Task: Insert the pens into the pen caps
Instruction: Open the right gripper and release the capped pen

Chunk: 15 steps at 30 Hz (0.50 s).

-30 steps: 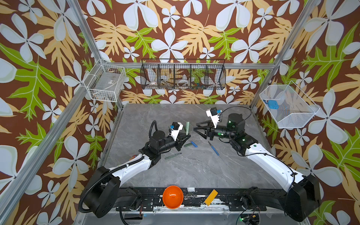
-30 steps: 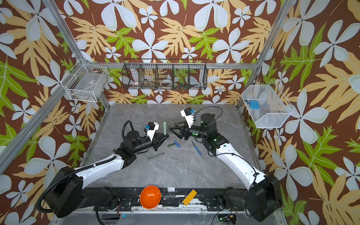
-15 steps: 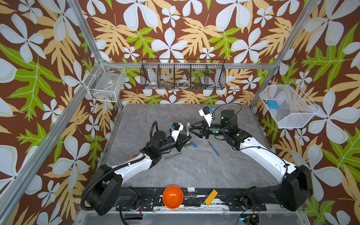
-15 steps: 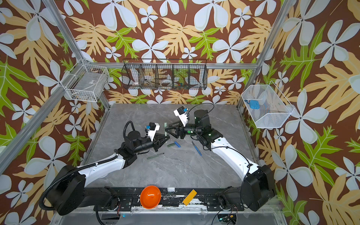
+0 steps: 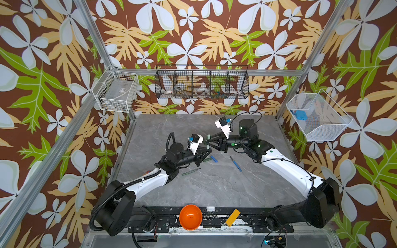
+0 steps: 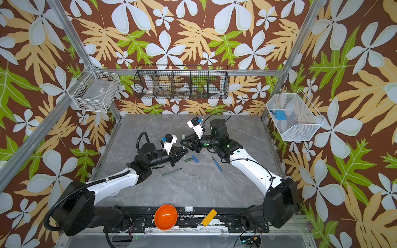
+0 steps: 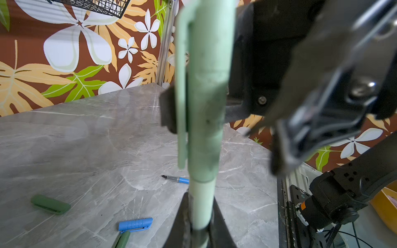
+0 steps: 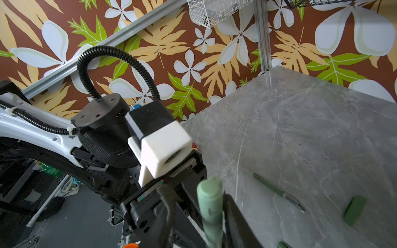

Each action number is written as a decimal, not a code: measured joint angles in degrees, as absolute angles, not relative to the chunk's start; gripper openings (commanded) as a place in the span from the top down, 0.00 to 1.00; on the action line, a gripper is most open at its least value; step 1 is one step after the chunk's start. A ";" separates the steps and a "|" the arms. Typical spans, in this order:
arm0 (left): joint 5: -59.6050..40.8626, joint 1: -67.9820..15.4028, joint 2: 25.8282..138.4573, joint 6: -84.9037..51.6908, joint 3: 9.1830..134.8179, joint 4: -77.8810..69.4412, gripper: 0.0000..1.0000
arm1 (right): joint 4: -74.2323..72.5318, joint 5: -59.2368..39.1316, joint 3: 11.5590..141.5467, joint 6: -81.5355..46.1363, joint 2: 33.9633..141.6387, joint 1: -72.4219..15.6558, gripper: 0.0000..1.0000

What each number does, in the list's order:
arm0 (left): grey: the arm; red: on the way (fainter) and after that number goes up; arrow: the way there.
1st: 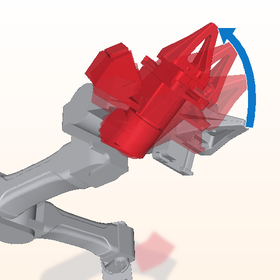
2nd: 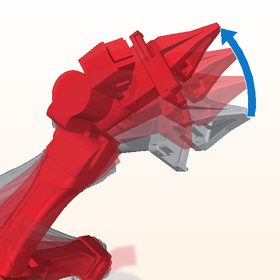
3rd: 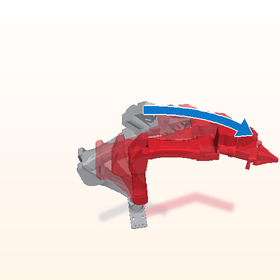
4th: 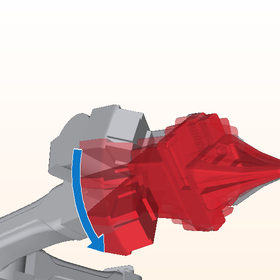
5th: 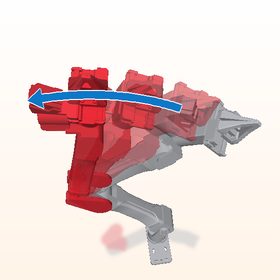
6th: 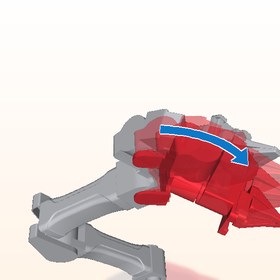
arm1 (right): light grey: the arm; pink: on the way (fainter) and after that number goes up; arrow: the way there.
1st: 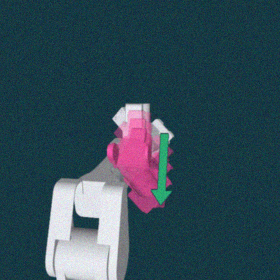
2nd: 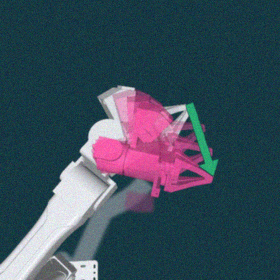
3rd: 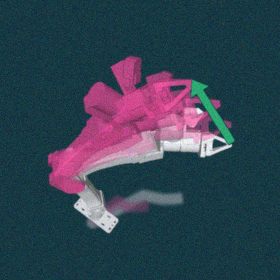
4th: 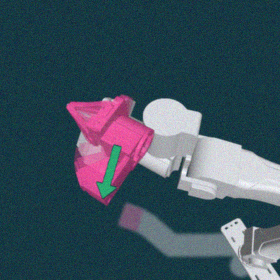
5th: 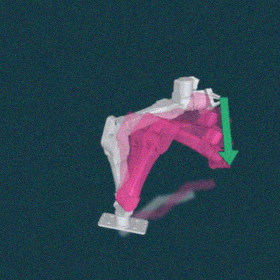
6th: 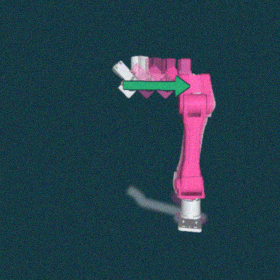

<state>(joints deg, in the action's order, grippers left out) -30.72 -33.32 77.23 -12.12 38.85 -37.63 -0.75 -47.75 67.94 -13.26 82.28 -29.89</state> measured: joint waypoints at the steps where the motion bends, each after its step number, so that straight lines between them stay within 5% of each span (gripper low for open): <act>1: -31.03 -33.32 77.28 -12.12 39.05 -37.45 1.00 | -0.75 -47.55 67.96 -13.26 82.41 -29.85 0.86; 5: -31.35 -33.32 77.71 -13.02 39.94 -35.83 1.00 | -0.99 -46.52 67.64 -12.43 82.78 -29.71 1.00; 15: -31.68 -33.19 78.76 -13.30 43.16 -31.29 1.00 | -7.94 -44.27 62.22 -13.19 80.79 -29.58 1.00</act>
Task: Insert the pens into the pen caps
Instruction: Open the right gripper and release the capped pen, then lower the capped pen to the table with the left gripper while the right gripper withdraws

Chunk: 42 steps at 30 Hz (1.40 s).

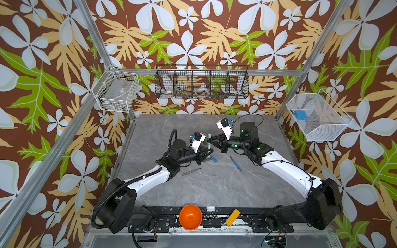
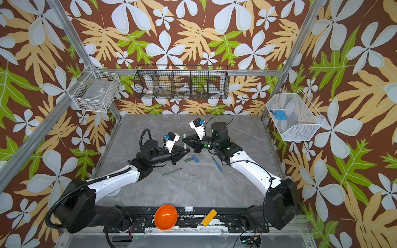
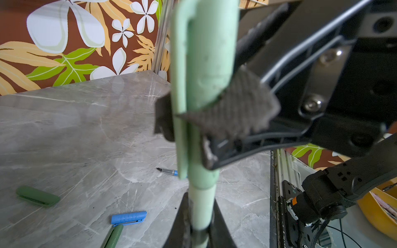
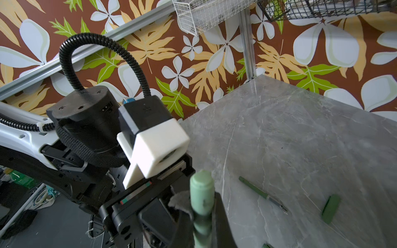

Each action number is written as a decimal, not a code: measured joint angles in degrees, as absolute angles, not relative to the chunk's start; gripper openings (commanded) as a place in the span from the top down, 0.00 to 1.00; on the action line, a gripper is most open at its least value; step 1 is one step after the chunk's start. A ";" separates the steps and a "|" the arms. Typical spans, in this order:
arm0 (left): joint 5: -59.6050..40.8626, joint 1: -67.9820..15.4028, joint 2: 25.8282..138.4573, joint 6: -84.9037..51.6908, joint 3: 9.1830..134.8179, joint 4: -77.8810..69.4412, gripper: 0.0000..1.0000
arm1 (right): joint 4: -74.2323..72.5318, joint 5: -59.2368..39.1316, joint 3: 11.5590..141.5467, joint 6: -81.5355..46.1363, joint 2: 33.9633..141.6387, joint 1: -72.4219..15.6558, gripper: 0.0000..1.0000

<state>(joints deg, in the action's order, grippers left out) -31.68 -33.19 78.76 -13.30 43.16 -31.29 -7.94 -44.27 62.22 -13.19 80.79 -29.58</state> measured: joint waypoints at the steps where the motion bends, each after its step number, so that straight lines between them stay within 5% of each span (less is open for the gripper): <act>1: -31.70 -33.08 78.72 -13.43 43.31 -31.24 1.00 | -8.86 -44.05 61.63 -13.37 80.62 -29.58 1.00; 6: -34.52 -32.03 78.06 -13.17 44.58 -30.09 1.00 | -17.85 -42.00 56.05 -16.32 77.84 -29.65 1.00; 8: -34.79 -31.83 77.84 -12.56 45.93 -28.86 1.00 | -19.40 -41.87 56.29 -17.26 77.62 -29.45 0.79; 11: -33.04 -31.57 77.49 -12.34 46.85 -29.45 1.00 | -16.84 -42.39 56.23 -17.89 76.71 -27.92 0.63; 15: -27.70 -31.09 75.83 -11.94 46.63 -26.70 1.00 | -12.14 -40.25 56.53 -19.09 74.41 -25.32 0.54; 27: 1.61 -23.11 77.45 -15.35 44.95 3.53 1.00 | -3.88 -36.77 58.15 -15.94 77.10 -24.82 0.51; 42: 10.94 -19.55 89.62 -17.06 48.21 15.81 1.00 | -2.04 -35.62 57.67 -15.62 84.77 -24.86 0.50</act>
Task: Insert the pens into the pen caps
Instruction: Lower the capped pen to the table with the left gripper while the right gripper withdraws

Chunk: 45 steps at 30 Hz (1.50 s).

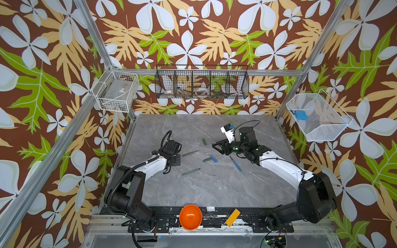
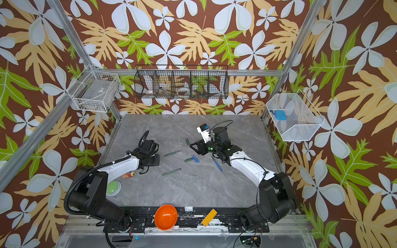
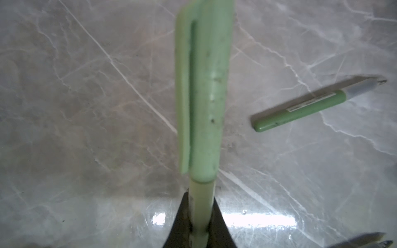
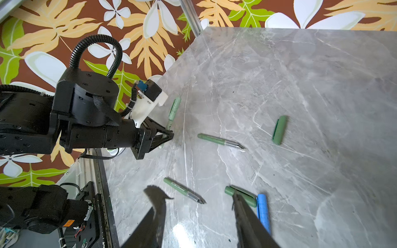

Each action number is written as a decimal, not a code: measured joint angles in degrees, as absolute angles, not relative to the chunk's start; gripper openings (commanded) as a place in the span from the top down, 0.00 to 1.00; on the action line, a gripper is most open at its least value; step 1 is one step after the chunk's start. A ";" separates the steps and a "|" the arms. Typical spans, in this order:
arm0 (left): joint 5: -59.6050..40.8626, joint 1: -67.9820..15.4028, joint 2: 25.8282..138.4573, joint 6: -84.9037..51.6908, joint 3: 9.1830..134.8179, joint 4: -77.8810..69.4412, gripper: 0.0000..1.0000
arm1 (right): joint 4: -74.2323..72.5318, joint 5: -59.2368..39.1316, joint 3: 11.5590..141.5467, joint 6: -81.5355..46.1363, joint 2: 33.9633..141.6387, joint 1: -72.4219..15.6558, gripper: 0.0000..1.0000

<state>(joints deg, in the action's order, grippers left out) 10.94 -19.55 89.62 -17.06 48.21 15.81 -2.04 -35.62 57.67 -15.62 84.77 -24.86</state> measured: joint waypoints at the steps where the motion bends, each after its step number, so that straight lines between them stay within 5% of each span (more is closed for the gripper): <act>1: 11.20 -19.55 89.91 -17.06 48.31 15.99 1.00 | -2.09 -35.62 57.58 -15.62 84.77 -24.86 0.49; 21: 13.47 -19.11 94.87 -17.39 49.25 16.60 0.95 | -0.27 -35.05 57.87 -15.42 84.25 -24.86 0.48; 39: 15.14 -18.44 95.83 -16.34 50.78 17.30 0.64 | 3.44 -32.88 58.74 -14.00 83.24 -24.84 0.48; 45: 15.16 -18.41 95.11 -16.29 52.51 17.54 0.35 | 4.86 -31.70 58.92 -13.43 83.02 -24.84 0.47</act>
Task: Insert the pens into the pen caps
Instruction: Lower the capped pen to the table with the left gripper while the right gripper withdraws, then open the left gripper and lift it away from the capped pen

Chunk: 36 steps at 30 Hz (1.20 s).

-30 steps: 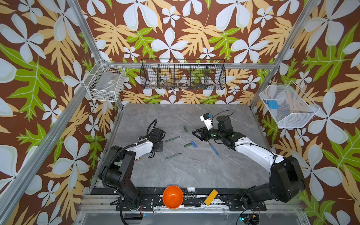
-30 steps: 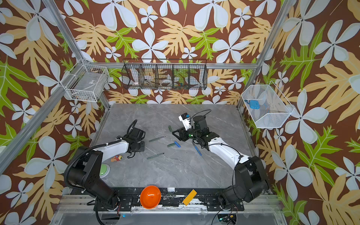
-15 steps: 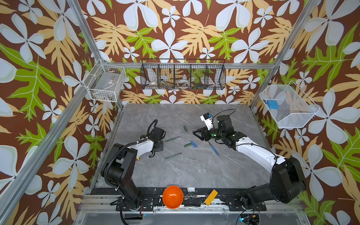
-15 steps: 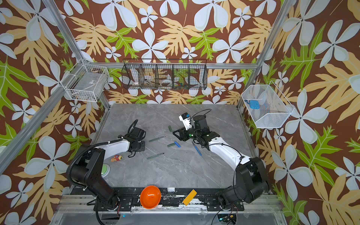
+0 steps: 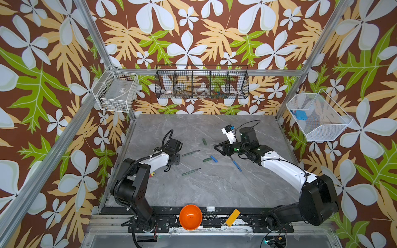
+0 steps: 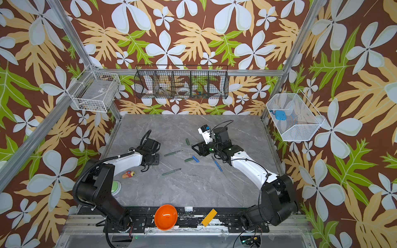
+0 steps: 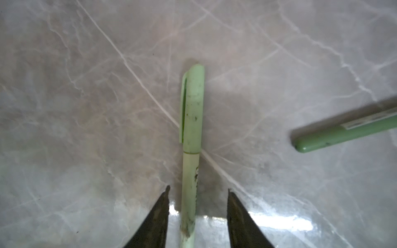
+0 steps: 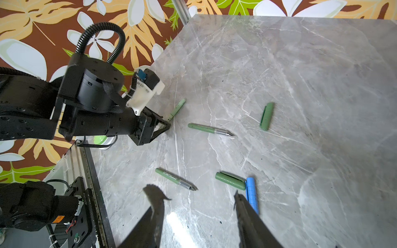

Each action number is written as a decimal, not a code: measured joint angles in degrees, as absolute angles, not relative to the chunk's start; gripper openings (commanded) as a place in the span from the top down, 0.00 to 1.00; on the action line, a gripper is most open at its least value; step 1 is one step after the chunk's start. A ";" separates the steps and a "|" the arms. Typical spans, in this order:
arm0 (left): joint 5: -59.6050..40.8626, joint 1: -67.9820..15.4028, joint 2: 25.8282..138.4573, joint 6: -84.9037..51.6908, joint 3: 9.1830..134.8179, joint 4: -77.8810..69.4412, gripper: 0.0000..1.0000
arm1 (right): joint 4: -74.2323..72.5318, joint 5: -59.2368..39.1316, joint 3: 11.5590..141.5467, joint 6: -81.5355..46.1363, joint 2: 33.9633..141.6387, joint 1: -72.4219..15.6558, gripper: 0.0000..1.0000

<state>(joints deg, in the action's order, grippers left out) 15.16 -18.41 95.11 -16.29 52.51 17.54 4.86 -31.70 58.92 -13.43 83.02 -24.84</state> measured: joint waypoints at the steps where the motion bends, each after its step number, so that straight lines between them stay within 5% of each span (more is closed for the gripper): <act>1: 15.20 -18.41 94.96 -16.25 52.82 17.45 0.31 | 4.97 -31.64 59.00 -13.41 82.96 -24.84 0.48; 19: 17.52 -18.33 89.32 -16.12 56.29 16.95 0.00 | 9.93 -28.29 64.55 -11.90 82.39 -24.84 0.43; 25: 13.19 -18.33 77.28 -16.25 51.48 9.15 0.00 | 11.49 -25.61 68.05 -10.20 82.96 -24.86 0.41; 28: 10.13 -18.83 72.25 -16.25 46.46 0.67 0.00 | 13.54 -24.43 70.41 -9.72 84.05 -24.86 0.25; 36: 6.59 -22.81 62.96 -15.97 34.83 -12.03 0.00 | 26.48 -10.20 77.14 -6.94 88.29 -24.91 0.18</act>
<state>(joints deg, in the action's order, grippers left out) 6.59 -22.81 62.96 -15.97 34.83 -12.03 26.48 -10.20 77.14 -6.94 88.29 -24.91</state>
